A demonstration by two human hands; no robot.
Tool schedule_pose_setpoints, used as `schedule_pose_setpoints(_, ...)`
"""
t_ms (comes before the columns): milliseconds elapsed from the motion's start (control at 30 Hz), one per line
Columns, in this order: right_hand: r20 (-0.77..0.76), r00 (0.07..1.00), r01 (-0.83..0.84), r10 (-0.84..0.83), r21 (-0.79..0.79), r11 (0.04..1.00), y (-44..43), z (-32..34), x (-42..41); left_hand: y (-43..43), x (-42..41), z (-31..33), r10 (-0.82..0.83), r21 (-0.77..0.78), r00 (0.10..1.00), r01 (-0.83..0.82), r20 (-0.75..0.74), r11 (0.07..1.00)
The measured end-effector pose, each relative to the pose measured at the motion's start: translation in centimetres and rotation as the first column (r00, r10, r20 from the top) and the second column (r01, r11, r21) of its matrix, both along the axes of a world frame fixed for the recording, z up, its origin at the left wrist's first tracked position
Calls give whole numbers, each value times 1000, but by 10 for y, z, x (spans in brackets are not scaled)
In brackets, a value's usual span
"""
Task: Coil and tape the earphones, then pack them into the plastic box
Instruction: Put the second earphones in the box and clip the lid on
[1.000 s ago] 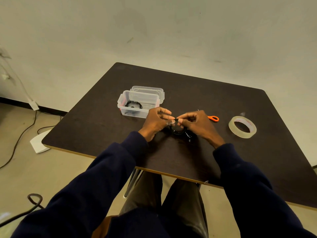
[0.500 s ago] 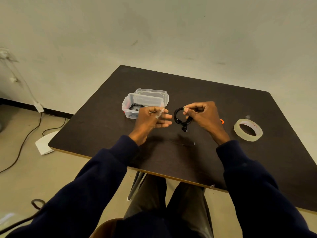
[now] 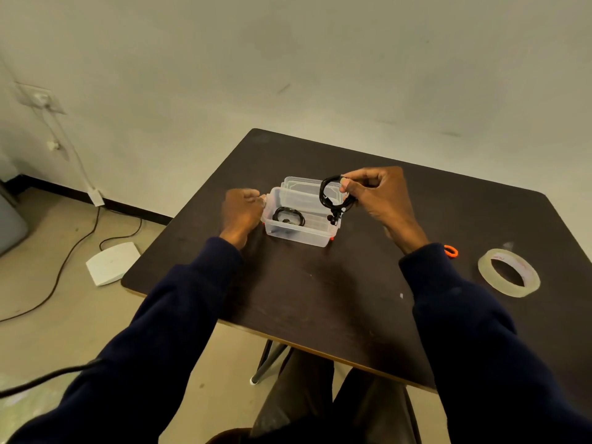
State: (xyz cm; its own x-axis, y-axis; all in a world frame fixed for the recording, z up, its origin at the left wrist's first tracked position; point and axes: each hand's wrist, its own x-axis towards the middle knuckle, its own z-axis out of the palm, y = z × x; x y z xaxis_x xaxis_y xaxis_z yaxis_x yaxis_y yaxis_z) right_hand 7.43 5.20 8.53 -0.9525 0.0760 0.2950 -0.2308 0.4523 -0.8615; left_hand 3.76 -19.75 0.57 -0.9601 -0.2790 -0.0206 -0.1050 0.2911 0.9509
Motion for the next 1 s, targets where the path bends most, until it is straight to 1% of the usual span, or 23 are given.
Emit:
schedule_pose_setpoints(100, 19, 1000, 24, -24, 11, 1000, -6, -3, -9, 2, -2, -6, -63, 17, 997, 62, 44, 998)
schedule_pose_setpoints(167, 41, 999, 28, -30, 54, 998, -6, -6, -12, 5, 2, -4, -82, 28, 995, 80, 58, 996)
schedule_pose_setpoints(300, 72, 996, 35, -54, 243, 970, 0, -17, -11, 16, 16, 0, -149, 79, 986, 144, 68, 986)
schedule_pose_setpoints(467, 142, 986, 25, -87, 390, 920, 12, -24, 0, 32, 36, 5, -202, 158, 978, 192, 51, 969)
schedule_pose_setpoints(567, 165, 978, 23, -126, 517, 856, 23, -28, 5, 45, 47, 6, -197, 162, 979, 188, 44, 969)
schedule_pose_setpoints(633, 187, 970, 20, -154, 570, 822, 34, -29, 7, 52, 53, 6, -203, 182, 979, 194, 32, 964)
schedule_pose_setpoints(800, 246, 953, -25, -176, 642, 766, 55, -32, 15, 66, 65, 7, -251, 220, 968, 240, 26, 946)
schedule_pose_setpoints(933, 213, 949, 27, -231, 678, 734, 60, -45, 21, 75, 67, 10, -286, 216, 958, 276, 12, 936)
schedule_pose_setpoints(1000, 186, 952, 58, -243, 670, 740, 62, -50, 24, 77, 68, 10, -292, 207, 956, 284, 8, 936)
